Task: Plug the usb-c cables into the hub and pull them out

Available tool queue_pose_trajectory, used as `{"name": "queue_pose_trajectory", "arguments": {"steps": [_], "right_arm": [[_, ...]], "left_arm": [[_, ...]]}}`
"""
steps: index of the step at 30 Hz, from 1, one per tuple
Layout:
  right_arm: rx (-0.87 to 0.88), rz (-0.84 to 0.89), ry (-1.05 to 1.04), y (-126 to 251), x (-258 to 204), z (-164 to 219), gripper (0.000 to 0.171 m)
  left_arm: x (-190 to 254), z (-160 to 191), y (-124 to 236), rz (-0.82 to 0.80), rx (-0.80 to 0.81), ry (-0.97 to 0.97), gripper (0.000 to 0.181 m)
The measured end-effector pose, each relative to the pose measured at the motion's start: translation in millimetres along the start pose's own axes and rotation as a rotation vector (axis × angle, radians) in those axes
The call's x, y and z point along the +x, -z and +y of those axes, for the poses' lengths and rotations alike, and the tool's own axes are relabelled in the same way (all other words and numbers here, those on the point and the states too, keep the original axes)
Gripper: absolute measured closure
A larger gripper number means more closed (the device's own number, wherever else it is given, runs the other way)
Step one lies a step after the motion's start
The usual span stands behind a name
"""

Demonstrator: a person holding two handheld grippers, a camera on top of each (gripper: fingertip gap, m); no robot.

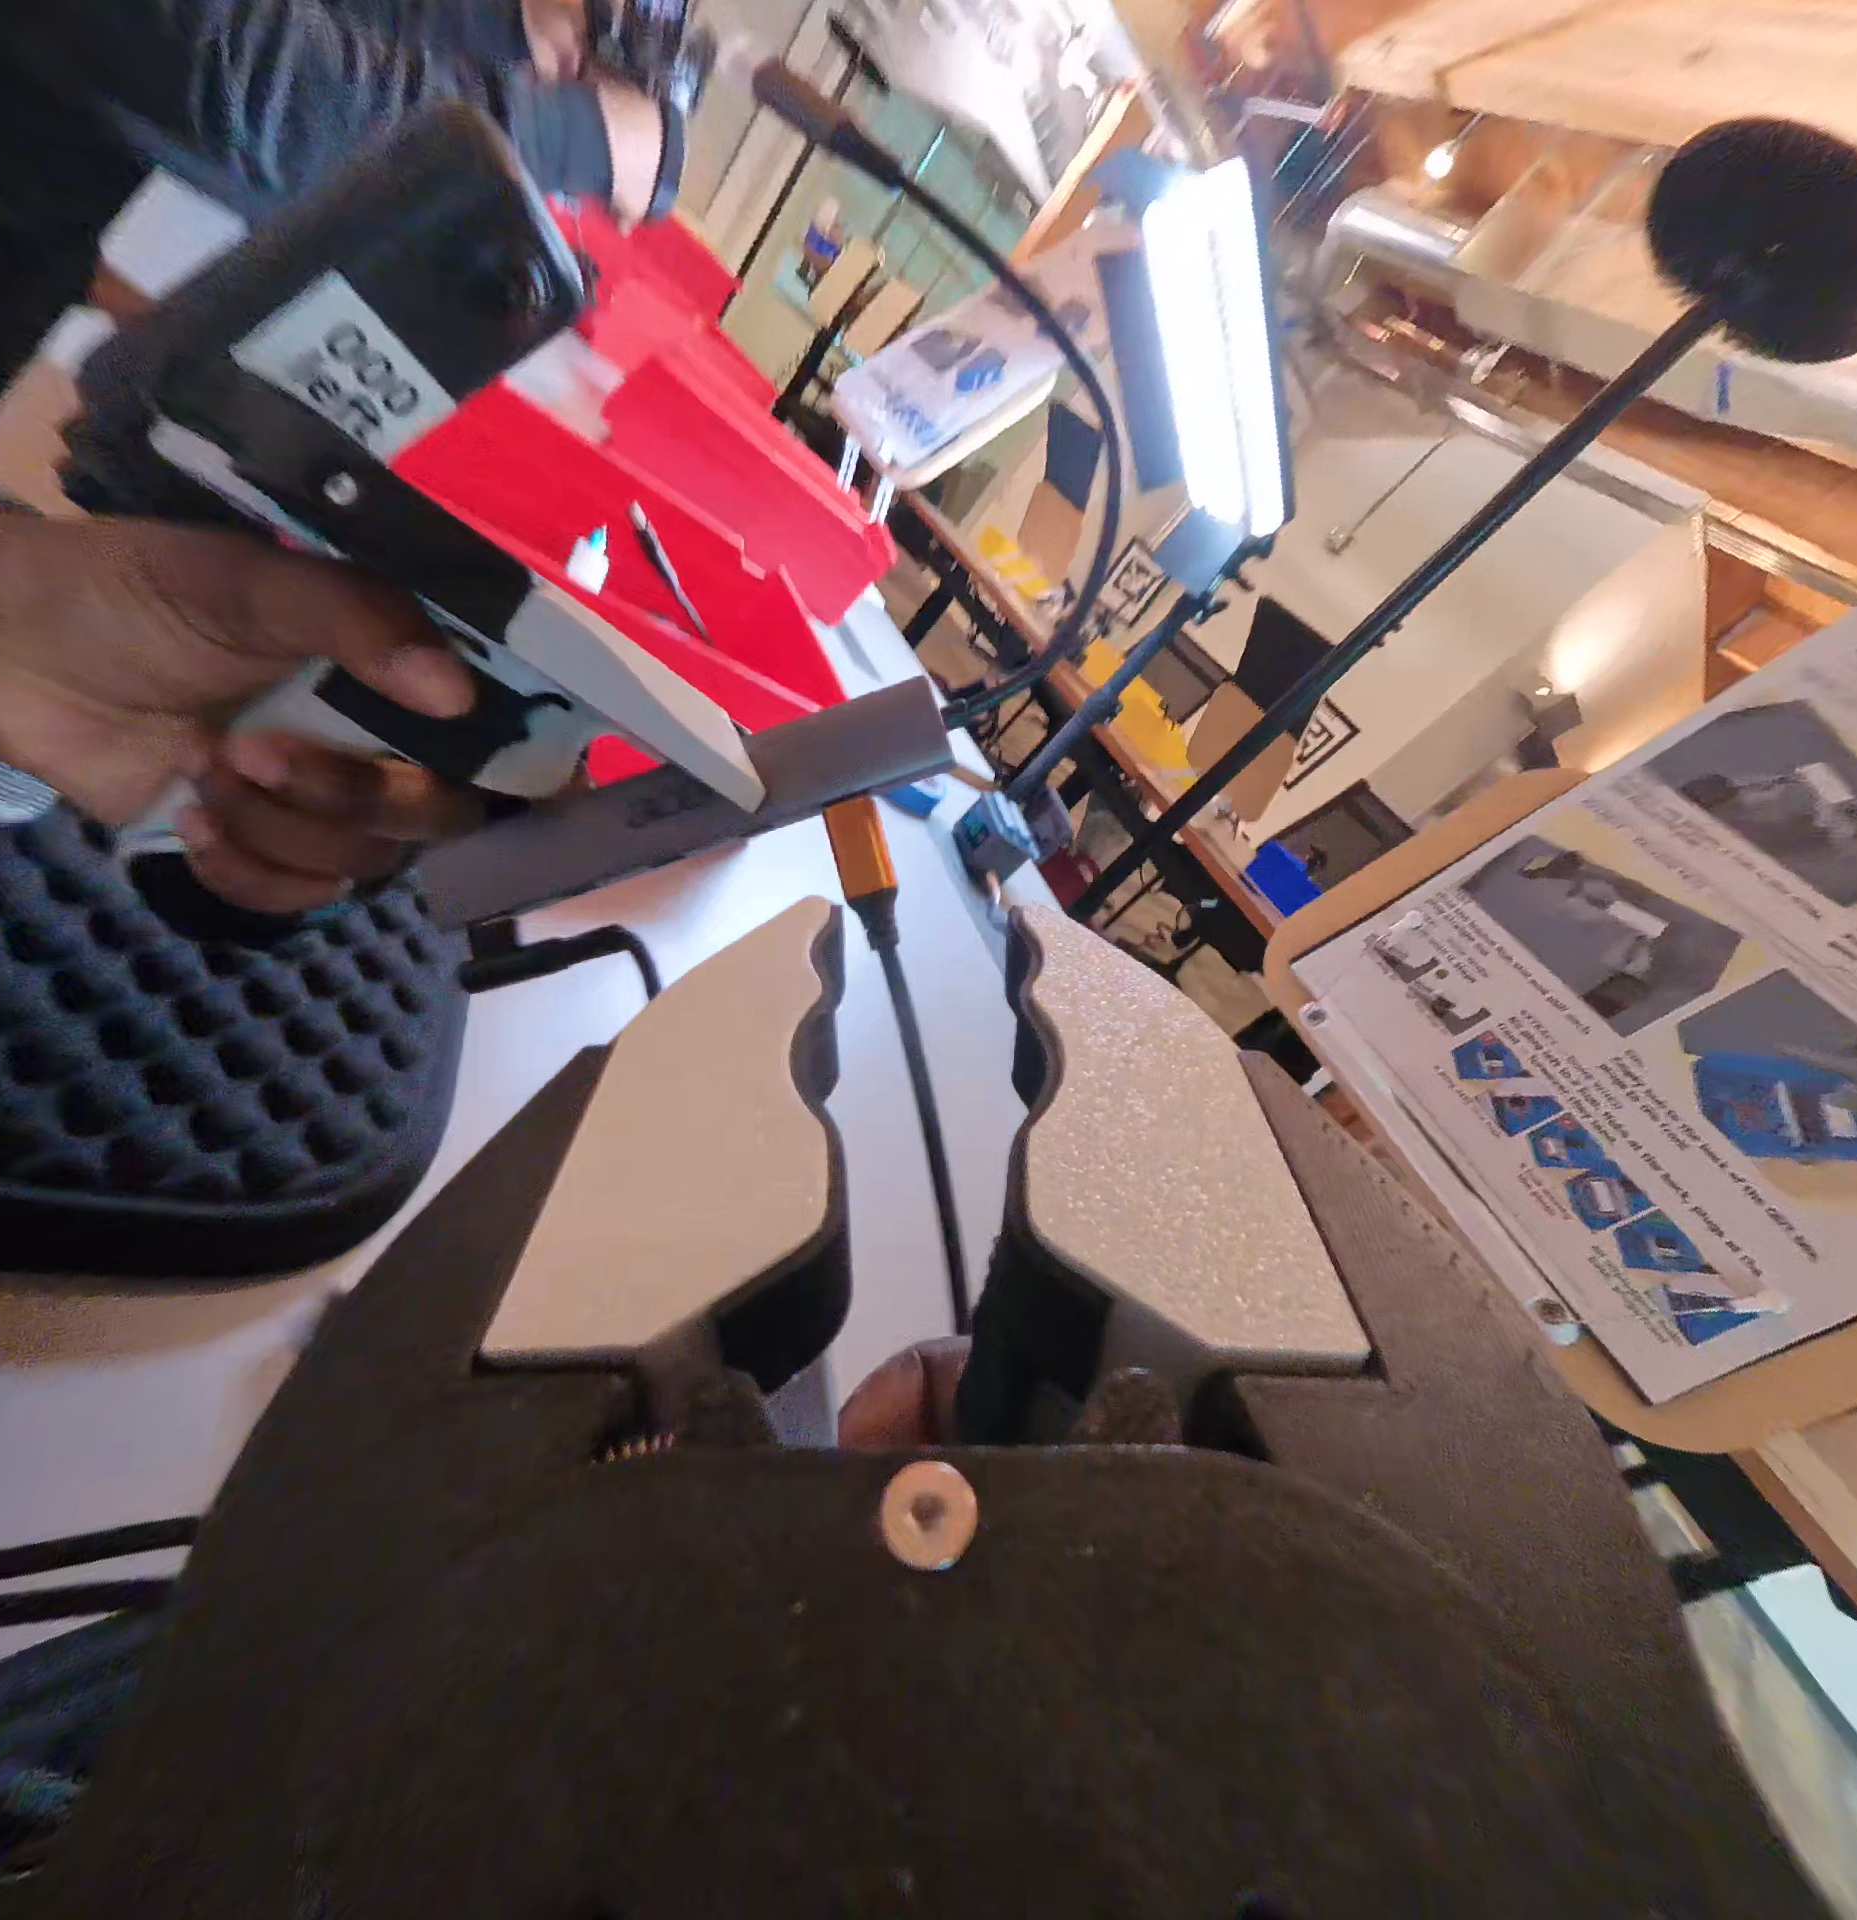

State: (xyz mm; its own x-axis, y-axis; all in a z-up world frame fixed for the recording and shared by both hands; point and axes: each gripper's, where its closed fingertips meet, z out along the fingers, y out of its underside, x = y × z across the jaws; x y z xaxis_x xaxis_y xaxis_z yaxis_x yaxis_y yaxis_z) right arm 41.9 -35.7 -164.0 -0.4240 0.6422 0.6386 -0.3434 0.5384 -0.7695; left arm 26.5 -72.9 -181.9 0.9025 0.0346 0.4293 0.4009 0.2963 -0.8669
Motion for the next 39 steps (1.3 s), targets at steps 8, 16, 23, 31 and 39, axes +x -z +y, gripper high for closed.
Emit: {"name": "queue_pose_trajectory", "arguments": {"steps": [8, 16, 23, 31, 39], "right_arm": [[-0.121, -0.033, 0.071, -43, -39, 47, 0.148], [-0.158, -0.010, 0.140, -48, -46, 59, 0.155], [-0.191, -0.037, 0.155, -42, -55, 64, 0.159], [-0.170, -0.008, 0.208, -43, -58, 65, 0.158], [-0.150, 0.026, 0.152, -51, -61, 71, 0.157]], "left_arm": [[-27, 33, 11, -0.061, -0.059, 0.026, 0.171], [-26, 50, 6, -0.061, -0.169, -0.022, 0.171], [-21, 62, 0, -0.027, -0.270, -0.041, 0.149], [-25, 59, 1, -0.080, -0.239, -0.161, 0.171], [-34, 56, 5, -0.167, -0.195, -0.199, 0.172]]}}
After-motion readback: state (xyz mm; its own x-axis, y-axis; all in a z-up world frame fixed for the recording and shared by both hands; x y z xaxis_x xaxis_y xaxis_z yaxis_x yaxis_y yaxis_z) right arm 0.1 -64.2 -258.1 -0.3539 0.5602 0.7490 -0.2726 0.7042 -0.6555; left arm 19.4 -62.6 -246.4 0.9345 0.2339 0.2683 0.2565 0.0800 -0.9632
